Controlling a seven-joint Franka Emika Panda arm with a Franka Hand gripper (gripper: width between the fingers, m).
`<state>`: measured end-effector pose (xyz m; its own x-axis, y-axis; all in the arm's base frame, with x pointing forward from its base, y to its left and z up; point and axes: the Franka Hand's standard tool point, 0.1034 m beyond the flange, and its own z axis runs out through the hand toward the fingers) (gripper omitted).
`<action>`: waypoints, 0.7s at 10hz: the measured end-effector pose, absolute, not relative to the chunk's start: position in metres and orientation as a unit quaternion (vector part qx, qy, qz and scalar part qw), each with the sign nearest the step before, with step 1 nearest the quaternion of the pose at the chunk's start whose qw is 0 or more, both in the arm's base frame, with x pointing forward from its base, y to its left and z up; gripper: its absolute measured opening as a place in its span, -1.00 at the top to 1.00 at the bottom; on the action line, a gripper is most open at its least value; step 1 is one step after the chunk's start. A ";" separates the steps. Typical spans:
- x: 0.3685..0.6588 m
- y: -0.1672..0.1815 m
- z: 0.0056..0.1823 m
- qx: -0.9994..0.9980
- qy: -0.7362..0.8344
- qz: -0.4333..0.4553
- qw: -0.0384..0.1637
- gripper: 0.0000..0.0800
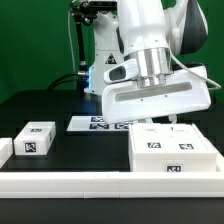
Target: Assemble cabinet
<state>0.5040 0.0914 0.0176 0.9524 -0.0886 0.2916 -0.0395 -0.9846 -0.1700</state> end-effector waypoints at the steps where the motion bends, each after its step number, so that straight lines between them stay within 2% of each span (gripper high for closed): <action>1: 0.504 0.092 0.017 -0.985 0.032 -0.150 0.081 0.44; 5: 0.504 0.094 0.018 -0.985 0.030 -0.148 0.082 0.44; 7: 0.504 0.093 0.036 -0.988 0.024 -0.131 0.083 0.44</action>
Offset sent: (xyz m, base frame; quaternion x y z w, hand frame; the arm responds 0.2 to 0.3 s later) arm 0.0035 0.0018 -0.0003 0.0011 0.0016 -0.0035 1.0000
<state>0.5044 0.0930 0.0357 0.9643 -0.0694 0.2555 -0.0259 -0.9851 -0.1697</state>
